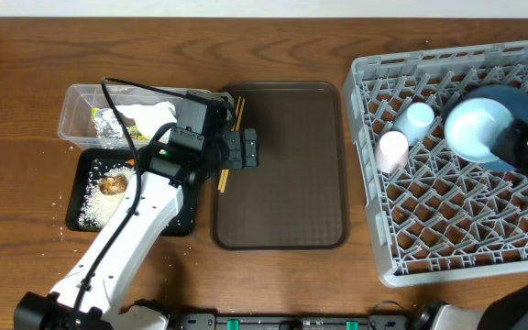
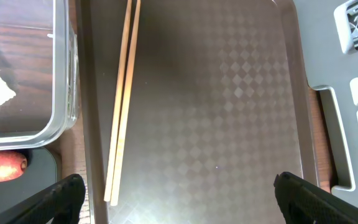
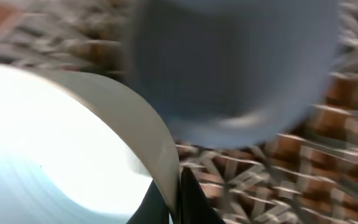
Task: Sort waste into correct bins and load items into the dishwasher rack
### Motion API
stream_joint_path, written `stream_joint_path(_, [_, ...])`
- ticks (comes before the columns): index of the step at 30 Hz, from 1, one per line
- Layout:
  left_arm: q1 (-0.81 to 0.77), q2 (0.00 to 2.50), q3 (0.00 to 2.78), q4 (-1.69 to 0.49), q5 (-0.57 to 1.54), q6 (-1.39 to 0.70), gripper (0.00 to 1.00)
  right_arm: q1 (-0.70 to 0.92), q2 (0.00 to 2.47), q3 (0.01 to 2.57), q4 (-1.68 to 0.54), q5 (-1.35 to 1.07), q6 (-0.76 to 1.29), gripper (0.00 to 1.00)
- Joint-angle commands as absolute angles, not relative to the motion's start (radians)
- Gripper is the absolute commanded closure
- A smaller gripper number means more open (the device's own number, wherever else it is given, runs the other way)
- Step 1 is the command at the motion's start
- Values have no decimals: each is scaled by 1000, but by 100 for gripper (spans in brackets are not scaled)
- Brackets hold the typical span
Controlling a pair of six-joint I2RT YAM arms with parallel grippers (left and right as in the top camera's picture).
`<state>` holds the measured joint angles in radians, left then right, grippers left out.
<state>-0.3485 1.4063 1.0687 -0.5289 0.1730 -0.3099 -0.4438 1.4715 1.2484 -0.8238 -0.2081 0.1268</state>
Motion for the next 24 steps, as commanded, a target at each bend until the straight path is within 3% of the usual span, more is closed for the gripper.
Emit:
stream_joint_path(1, [-345,1417,1095,-470,112,-300,2,-375,1402,1263,-805,-327,142,99])
stream_joint_path(8, [-344,1416,1095,-426,104,-315,2,-207,1359,1263,-779,-367,186,99])
stream_joint_path(17, [-344,1416,1095,-207,534,-502,6,-26,1364,1263,-700,-382,225,99])
stream_joint_path(23, [-398,1418,1095,-181,580,-544,6,35,1365,1262,-691,-342,232,99])
stream_joint_path(24, [-405,1418,1095,-164,607,-542,11,43,1366,1262,-692,-328,232,99])
